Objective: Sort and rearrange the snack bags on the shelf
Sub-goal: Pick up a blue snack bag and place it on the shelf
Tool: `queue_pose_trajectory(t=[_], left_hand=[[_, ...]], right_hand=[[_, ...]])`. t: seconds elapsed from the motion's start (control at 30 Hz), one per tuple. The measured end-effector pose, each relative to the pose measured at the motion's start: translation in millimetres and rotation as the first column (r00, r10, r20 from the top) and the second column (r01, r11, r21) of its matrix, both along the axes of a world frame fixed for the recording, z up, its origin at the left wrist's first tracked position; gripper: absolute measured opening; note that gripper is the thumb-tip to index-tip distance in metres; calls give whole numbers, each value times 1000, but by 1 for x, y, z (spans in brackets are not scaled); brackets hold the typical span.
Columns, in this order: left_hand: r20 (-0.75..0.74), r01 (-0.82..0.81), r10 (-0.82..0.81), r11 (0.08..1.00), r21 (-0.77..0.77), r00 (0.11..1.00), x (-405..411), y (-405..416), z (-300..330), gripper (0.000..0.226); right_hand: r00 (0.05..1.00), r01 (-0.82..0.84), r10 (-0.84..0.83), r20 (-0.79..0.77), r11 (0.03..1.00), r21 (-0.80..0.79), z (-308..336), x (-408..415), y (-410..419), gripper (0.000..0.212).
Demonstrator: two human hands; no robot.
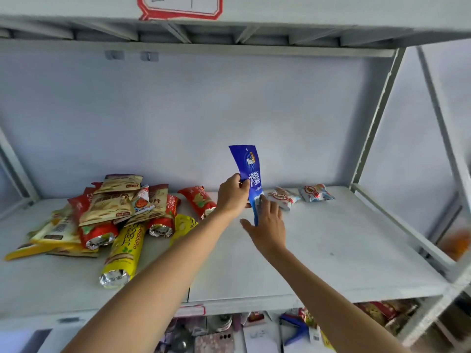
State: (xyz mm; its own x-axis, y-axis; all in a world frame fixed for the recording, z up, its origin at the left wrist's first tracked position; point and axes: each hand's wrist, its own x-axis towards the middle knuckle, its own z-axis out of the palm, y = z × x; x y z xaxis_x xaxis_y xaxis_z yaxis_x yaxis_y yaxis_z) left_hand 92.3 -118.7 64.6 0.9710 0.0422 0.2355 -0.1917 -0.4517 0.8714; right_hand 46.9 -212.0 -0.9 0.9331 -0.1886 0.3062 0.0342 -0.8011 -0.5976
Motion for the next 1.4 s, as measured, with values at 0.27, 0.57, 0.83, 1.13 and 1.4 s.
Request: queue_pose_trajectory(t=[0.27, 0.57, 0.83, 1.13, 1.4], left_hand=[[-9, 143, -144, 988, -59, 990, -27, 38, -8, 34], [-463, -37, -168, 915, -402, 870, -2, 99, -25, 65], [-382, -157, 18, 929, -335, 924, 6, 103, -67, 19], [-323, -179, 218, 973, 145, 921, 37, 106, -103, 44], [-62, -220, 310, 788, 575, 949, 68, 98, -91, 39]], right_hand=[[991, -94, 130, 13, 644, 760, -7, -4, -7, 23], [847, -118, 531, -21, 227, 967, -15, 4, -25, 41], [867, 70, 406, -288, 473, 878, -45, 21, -14, 38], [847, 190, 219, -484, 726, 661, -87, 32, 8, 61], [849, -219, 255, -463, 967, 131, -83, 53, -5, 38]])
